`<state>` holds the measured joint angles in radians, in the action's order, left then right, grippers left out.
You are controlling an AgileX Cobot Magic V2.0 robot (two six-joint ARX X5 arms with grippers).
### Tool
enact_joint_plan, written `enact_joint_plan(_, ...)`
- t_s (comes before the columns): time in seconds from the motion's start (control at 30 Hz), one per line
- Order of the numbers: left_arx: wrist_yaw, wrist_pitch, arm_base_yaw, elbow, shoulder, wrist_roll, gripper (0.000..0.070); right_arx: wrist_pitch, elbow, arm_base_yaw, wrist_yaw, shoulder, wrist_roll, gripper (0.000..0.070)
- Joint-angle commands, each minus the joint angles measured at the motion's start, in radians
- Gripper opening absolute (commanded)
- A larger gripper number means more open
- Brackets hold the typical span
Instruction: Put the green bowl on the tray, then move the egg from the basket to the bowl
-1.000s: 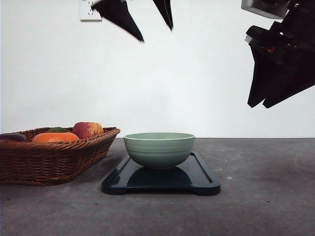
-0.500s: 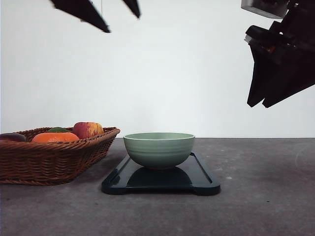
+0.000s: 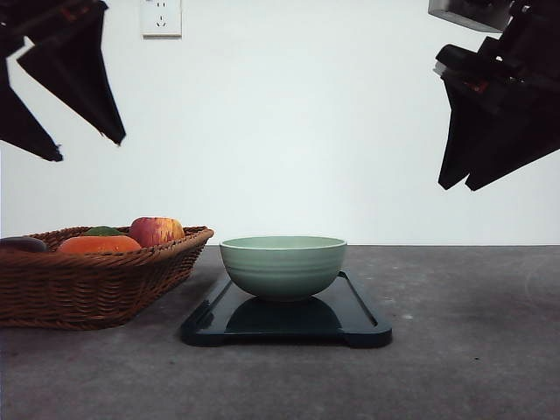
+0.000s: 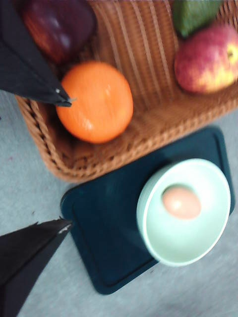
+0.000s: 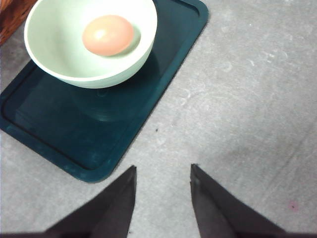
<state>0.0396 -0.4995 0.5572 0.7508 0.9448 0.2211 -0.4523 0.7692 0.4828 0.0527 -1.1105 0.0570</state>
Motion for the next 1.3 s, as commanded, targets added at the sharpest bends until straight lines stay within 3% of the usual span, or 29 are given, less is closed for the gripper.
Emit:
enact_joint_plan(0.0,0.006,-0.009,0.000,0.005,0.009,0.033,0.0461,0.006,0.003,0.006,0.001,-0.005,0.012,0.0215)
enact_joint_plan(0.1,0.006,-0.033,-0.001,0.005,0.009,0.034,0.0465,-0.004,0.003,0.006,0.000,-0.005,0.013,0.0214)
enact_joint_plan(0.13,0.006,-0.033,-0.001,0.005,0.009,0.034,0.0431,-0.005,0.003,0.006,-0.001,-0.005,0.013,0.0197)
enact_joint_plan(0.17,0.006,-0.031,-0.001,0.005,0.009,0.034,0.0357,-0.006,0.003,0.006,-0.002,-0.005,0.013,0.0157)
enact_joint_plan(0.2,0.006,-0.031,-0.001,0.005,0.009,0.031,0.0144,-0.004,0.004,0.006,-0.001,-0.005,0.013,0.0063)
enact_joint_plan(0.23,0.005,-0.031,-0.001,0.005,0.009,0.031,0.0008,-0.001,0.004,0.006,0.001,-0.005,0.014,0.0004)
enact_joint_plan(0.27,0.005,-0.032,0.000,0.005,0.008,0.034,0.0030,0.002,0.005,0.006,0.004,-0.005,0.015,0.0015)
enact_joint_plan(0.33,0.004,-0.032,0.000,0.005,0.008,0.034,0.0000,-0.001,0.005,0.006,0.010,-0.005,0.014,0.0016)
enact_joint_plan(0.77,0.004,-0.034,0.000,0.005,-0.001,0.034,0.0000,0.007,0.005,0.006,-0.001,-0.005,0.014,0.0016)
enact_joint_plan(0.87,0.009,0.000,-0.021,-0.008,-0.050,-0.040,0.0000,0.007,0.005,0.006,-0.001,-0.005,0.014,0.0016)
enact_joint_plan(0.97,0.010,0.147,-0.081,-0.094,-0.139,-0.124,0.0000,0.007,0.005,0.006,-0.001,-0.005,0.014,0.0016)
enact_joint_plan(1.13,0.010,0.412,-0.244,-0.326,-0.349,-0.149,0.0000,0.007,0.005,0.006,-0.001,-0.005,0.014,0.0016)
enact_joint_plan(1.27,0.010,0.439,-0.364,-0.482,-0.529,-0.150,0.0000,0.007,0.005,0.006,-0.001,-0.005,0.014,0.0016)
